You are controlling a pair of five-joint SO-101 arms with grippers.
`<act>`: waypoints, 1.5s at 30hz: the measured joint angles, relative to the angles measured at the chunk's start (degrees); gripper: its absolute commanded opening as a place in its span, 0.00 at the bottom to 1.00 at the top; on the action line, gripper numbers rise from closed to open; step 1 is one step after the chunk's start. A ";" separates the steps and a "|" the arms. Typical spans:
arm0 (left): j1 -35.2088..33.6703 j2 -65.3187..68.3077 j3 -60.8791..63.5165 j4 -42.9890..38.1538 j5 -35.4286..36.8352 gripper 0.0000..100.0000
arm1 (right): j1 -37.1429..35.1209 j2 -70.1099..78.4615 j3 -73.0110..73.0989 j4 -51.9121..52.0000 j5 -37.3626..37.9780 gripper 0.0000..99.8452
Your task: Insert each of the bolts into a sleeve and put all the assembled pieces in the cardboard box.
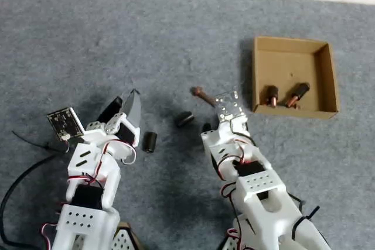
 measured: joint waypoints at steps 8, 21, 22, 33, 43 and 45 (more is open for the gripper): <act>0.00 0.00 0.00 0.00 0.00 0.16 | 0.00 0.00 0.00 0.00 0.00 0.27; 0.00 0.00 0.00 0.00 -1.93 0.16 | 0.00 0.00 0.00 0.00 0.00 0.27; 0.00 0.00 0.00 0.35 -4.04 0.16 | 0.00 0.00 0.00 0.00 0.00 0.27; 0.00 0.00 -10.11 26.02 -32.62 0.14 | 0.00 0.00 0.00 0.00 0.00 0.27; 0.00 -0.09 -8.62 20.22 -37.01 0.10 | 0.18 0.00 0.00 0.00 0.00 0.27; 0.00 0.00 -8.44 19.96 -38.07 0.09 | 1.14 0.00 0.00 0.00 0.00 0.27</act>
